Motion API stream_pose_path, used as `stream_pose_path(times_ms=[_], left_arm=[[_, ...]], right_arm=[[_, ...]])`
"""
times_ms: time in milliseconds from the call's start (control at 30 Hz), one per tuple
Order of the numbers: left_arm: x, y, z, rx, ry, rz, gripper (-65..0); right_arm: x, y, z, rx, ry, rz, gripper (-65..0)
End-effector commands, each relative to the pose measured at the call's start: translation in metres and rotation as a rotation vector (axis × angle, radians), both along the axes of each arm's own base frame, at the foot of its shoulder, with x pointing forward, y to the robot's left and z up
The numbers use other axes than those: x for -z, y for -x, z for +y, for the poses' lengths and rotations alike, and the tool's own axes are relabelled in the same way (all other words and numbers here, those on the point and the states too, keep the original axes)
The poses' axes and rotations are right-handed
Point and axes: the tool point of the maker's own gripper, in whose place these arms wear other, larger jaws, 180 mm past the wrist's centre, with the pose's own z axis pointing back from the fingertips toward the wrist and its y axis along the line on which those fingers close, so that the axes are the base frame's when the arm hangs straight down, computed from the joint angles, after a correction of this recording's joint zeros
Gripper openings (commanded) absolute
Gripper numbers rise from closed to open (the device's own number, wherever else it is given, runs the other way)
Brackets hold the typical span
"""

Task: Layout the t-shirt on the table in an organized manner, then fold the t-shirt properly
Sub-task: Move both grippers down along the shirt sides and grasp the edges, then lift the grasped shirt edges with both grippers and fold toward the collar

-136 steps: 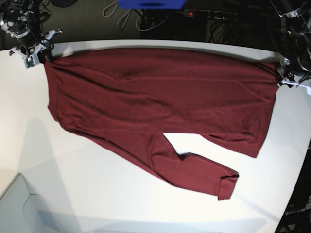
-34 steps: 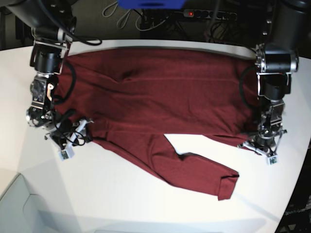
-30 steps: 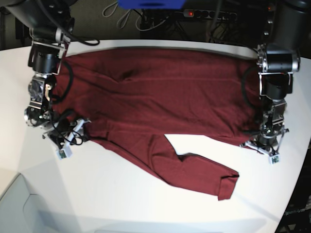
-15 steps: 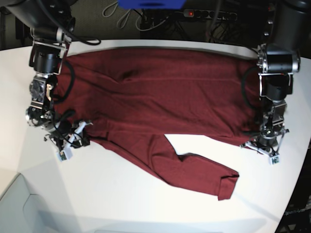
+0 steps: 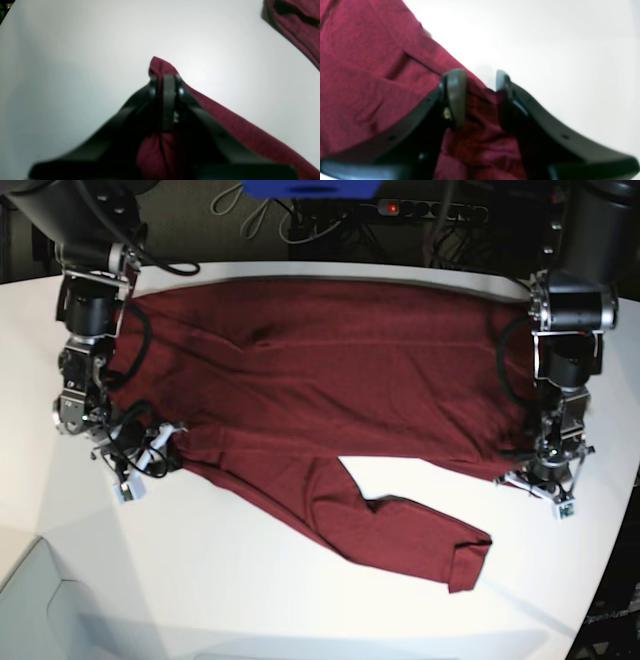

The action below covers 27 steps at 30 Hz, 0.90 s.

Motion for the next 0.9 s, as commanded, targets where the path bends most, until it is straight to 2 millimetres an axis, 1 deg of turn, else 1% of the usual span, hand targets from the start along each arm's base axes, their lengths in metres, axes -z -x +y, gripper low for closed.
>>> stream_pose_path(times_ms=[0, 100, 133, 200, 267, 333, 367, 467, 500, 600, 733, 800, 867], left_arm=[[-0.012, -0.008, 0.007, -0.009, -0.007, -0.017, -64.9], [-0.012, -0.008, 0.007, -0.009, -0.007, -0.017, -64.9], [-0.013, -0.009, 0.007, -0.009, -0.007, -0.019, -64.9], [-0.013, -0.009, 0.007, -0.009, -0.007, -0.019, -64.9], [-0.013, -0.009, 0.007, -0.009, -0.007, -0.02, -64.9], [-0.013, -0.009, 0.007, -0.009, -0.007, -0.02, -64.9], [-0.013, -0.009, 0.007, -0.009, -0.007, -0.02, -64.9], [-0.014, -0.009, 0.007, -0.011, -0.006, -0.024, -64.9], [-0.016, -0.01, 0.009, -0.024, 0.002, -0.036, -64.9], [-0.024, -0.009, 0.024, -0.102, 0.047, -0.099, -64.9], [-0.028, -0.004, 0.04, -0.192, 0.105, -0.142, -64.9], [-0.031, -0.004, 0.043, -0.203, 0.11, -0.154, -64.9], [-0.042, -0.01, 0.044, -0.197, 0.099, -0.186, -64.9]], right_arm=[[-0.02, -0.014, -0.009, 0.015, 0.004, -0.058, -40.8], [-0.016, -0.011, -0.012, 0.017, 0.006, -0.049, -33.6], [-0.012, -0.007, -0.012, 0.017, 0.006, -0.04, -32.1], [-0.007, -0.002, -0.012, 0.017, 0.005, -0.029, -32.1], [-0.006, -0.001, -0.012, 0.017, 0.005, -0.026, -36.8], [-0.005, 0.0, -0.012, 0.017, 0.005, -0.025, -43.9], [-0.005, 0.0, -0.012, 0.017, 0.005, -0.025, -48.0], [-0.005, 0.0, -0.012, 0.017, 0.007, -0.024, -64.0], [-0.005, 0.0, -0.011, 0.015, 0.007, -0.024, -65.0], [-0.005, 0.0, -0.013, 0.016, 0.01, -0.024, -65.0], [-0.01, -0.003, -0.023, 0.027, 0.024, -0.033, -65.0], [-0.016, -0.007, -0.025, 0.029, 0.025, -0.048, -65.0], [-0.023, -0.013, -0.026, 0.036, 0.022, -0.066, -65.0]])
